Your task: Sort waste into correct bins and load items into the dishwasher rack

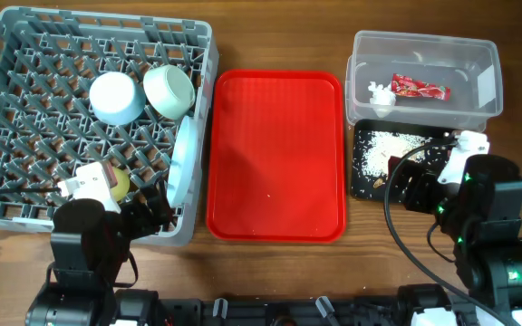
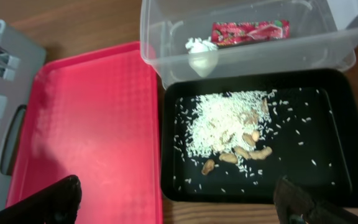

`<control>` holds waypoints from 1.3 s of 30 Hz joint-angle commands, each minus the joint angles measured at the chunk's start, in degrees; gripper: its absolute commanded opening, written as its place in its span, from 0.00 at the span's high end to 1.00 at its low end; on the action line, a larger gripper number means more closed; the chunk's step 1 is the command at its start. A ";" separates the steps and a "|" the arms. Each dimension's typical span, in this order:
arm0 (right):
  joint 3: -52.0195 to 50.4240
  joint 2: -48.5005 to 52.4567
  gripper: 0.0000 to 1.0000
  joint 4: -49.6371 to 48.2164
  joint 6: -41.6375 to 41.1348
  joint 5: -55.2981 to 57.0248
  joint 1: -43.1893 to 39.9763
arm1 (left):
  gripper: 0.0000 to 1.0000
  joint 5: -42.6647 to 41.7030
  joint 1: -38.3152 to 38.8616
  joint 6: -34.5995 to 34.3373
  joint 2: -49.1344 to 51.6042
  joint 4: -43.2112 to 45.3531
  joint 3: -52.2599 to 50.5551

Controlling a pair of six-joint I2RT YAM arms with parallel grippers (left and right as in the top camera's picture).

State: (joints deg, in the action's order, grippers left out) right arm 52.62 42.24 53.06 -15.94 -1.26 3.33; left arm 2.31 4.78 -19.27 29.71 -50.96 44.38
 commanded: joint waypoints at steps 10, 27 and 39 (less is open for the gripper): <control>-0.61 15.58 0.00 0.22 -0.70 1.29 0.15 | 0.00 0.57 0.26 -0.72 -0.42 0.15 -0.57; -43.98 -40.68 0.00 -49.86 -0.57 7.61 0.02 | 0.00 0.57 0.26 -0.72 -0.42 0.15 -0.57; -52.19 -42.05 0.00 -52.98 17.42 -0.83 -0.02 | 0.00 0.57 0.26 -0.72 -0.42 0.15 -0.57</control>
State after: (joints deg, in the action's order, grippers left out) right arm 0.69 1.15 0.56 -1.10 -0.45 3.33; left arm 2.31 4.78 -19.27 29.67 -50.96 44.07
